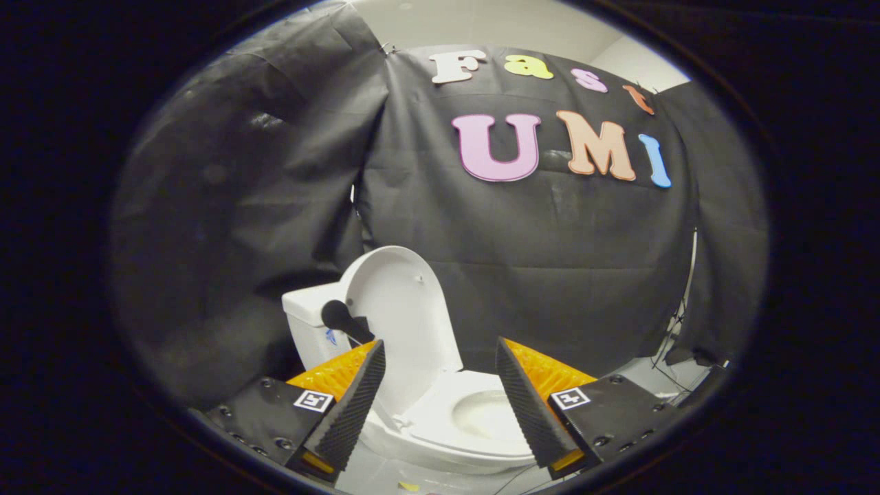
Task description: Open the toilet lid.
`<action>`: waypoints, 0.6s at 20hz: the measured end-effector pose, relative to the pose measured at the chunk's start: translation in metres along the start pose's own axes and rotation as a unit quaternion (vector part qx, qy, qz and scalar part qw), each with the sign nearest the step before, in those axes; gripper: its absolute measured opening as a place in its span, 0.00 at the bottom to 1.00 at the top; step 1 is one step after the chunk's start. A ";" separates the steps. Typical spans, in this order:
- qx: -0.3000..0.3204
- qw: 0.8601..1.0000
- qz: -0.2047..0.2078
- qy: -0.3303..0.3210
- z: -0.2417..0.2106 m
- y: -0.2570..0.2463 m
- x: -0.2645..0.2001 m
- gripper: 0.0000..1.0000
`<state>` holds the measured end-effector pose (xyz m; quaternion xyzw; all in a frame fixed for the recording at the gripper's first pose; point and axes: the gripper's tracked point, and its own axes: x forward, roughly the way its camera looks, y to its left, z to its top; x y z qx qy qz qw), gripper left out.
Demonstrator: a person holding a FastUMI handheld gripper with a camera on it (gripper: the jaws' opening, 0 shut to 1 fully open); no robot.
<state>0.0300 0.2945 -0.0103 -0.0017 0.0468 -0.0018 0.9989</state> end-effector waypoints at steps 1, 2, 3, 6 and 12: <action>0.007 1.000 -0.007 0.003 0.001 -0.011 -0.001 0.99; 0.002 1.000 -0.004 0.000 0.006 -0.015 -0.004 0.99; -0.009 1.000 -0.008 -0.006 0.010 -0.023 -0.008 0.99; -0.009 0.999 -0.031 -0.011 0.011 -0.055 -0.015 0.99; -0.011 0.998 -0.059 -0.022 0.036 -0.115 -0.027 0.99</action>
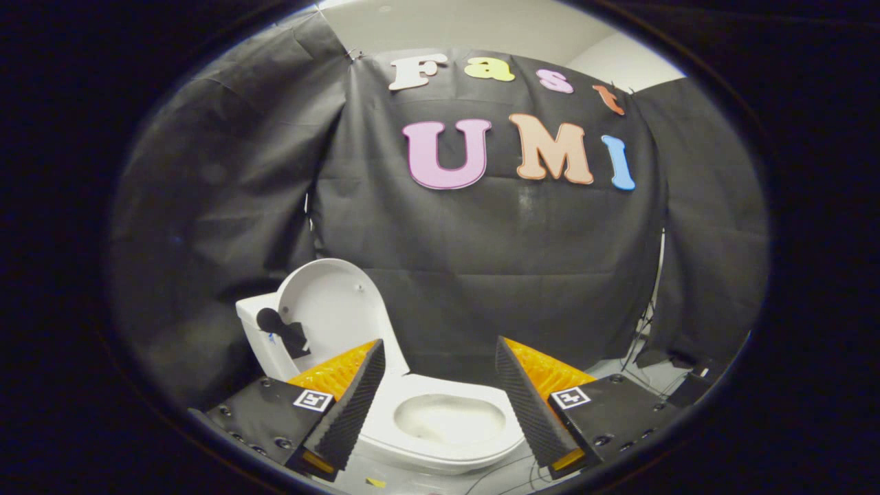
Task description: Open the toilet lid.
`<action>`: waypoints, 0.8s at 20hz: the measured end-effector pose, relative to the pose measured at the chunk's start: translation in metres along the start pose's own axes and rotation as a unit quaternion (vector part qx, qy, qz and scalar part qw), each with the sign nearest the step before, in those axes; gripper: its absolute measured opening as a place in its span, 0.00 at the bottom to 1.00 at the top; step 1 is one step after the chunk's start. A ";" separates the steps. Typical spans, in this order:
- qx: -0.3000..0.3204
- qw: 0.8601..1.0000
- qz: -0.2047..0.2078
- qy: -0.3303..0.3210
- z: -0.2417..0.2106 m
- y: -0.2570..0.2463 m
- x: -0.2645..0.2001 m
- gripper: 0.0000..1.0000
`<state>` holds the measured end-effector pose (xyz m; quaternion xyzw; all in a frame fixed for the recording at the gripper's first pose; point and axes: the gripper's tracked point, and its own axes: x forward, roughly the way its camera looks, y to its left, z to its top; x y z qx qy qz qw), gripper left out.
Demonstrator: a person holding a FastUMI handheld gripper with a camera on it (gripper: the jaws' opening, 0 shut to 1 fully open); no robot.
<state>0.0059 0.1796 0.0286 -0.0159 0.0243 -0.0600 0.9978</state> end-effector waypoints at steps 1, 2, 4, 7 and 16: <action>-0.003 1.000 -0.004 0.000 0.002 -0.013 -0.002 0.99; -0.004 1.000 -0.009 -0.001 0.003 -0.027 -0.004 0.99; -0.006 1.000 -0.015 -0.003 0.004 -0.048 -0.008 0.99; -0.014 1.000 -0.020 -0.004 0.004 -0.077 -0.016 0.99; 0.023 0.998 -0.043 0.026 -0.071 -0.108 -0.047 0.99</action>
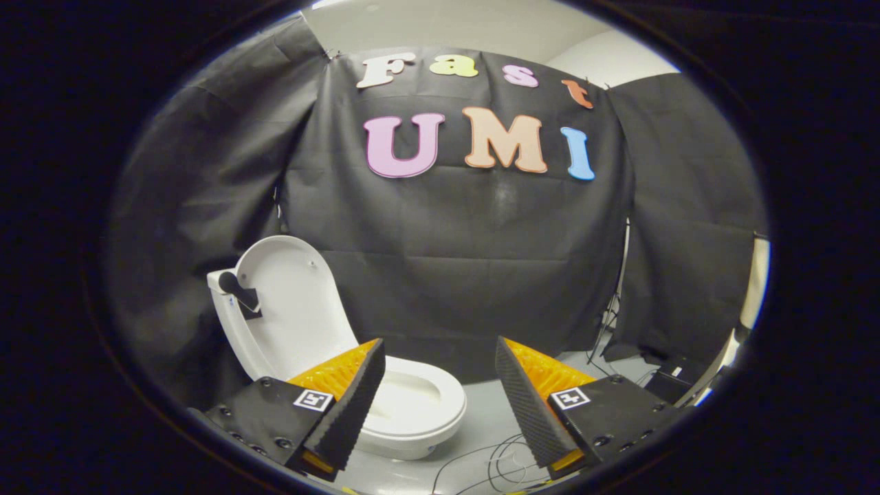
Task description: Open the toilet lid.
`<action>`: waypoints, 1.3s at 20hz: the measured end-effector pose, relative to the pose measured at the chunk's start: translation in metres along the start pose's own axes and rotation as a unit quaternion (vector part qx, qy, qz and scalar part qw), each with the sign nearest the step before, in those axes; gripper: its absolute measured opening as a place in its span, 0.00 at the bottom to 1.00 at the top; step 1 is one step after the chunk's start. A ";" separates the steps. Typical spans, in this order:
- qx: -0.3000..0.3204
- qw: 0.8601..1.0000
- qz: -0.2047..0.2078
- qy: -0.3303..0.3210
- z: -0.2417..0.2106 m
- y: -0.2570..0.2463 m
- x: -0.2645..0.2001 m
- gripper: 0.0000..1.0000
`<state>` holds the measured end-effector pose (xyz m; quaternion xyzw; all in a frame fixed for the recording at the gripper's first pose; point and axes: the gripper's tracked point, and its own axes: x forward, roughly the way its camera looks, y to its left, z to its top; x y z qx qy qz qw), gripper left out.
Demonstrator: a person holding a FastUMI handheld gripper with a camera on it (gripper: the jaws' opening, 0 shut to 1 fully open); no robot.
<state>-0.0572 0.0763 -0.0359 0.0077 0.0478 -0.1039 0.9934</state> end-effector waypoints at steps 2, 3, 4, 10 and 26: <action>0.015 1.000 -0.005 0.014 -0.015 -0.003 0.002 0.99; 0.011 1.000 -0.006 0.014 -0.019 -0.001 0.001 0.98; 0.004 1.000 -0.007 0.017 -0.022 0.000 0.000 0.98; -0.012 1.000 0.018 0.020 -0.022 0.022 0.000 0.98; 0.005 0.999 -0.025 0.031 -0.030 0.009 0.004 0.98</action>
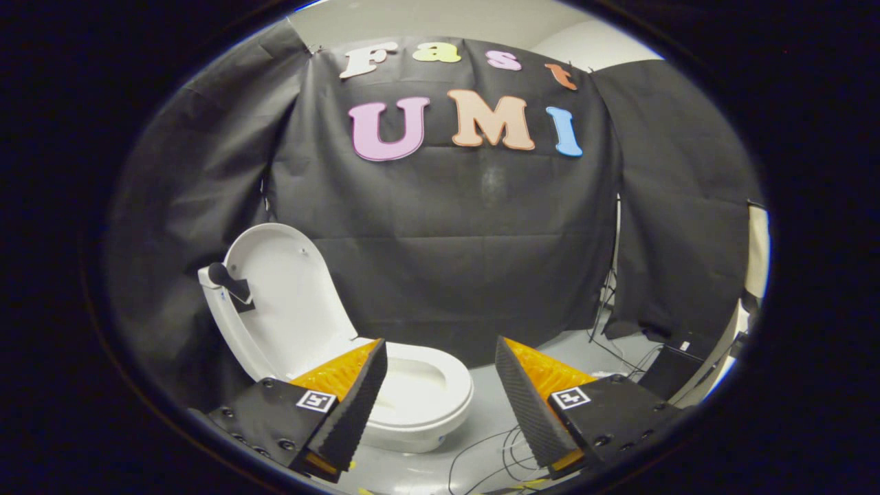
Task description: Open the toilet lid.
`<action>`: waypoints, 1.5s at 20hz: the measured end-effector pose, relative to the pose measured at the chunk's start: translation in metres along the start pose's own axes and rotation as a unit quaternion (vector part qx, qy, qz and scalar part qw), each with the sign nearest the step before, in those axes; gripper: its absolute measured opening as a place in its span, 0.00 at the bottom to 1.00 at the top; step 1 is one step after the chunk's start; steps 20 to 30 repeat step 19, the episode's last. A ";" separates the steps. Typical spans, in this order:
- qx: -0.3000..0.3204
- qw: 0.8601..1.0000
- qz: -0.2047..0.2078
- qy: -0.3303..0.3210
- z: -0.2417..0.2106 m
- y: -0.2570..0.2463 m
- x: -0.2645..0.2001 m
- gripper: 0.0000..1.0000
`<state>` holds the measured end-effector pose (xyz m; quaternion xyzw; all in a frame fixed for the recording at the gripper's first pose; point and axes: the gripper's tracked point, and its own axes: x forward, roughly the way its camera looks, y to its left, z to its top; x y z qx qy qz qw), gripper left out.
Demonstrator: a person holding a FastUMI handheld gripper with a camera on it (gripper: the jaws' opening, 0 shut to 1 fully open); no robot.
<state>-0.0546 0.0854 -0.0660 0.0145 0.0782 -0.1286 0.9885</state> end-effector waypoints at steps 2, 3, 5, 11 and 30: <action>0.002 1.000 0.013 0.008 -0.003 0.007 0.000 0.98; 0.002 1.000 0.019 0.014 -0.006 0.010 0.000 0.97; -0.003 1.000 0.021 0.020 -0.009 0.012 0.002 0.97; -0.019 0.999 0.035 0.010 -0.003 0.026 0.002 0.97; -0.050 0.997 0.061 0.022 0.009 0.044 -0.006 0.97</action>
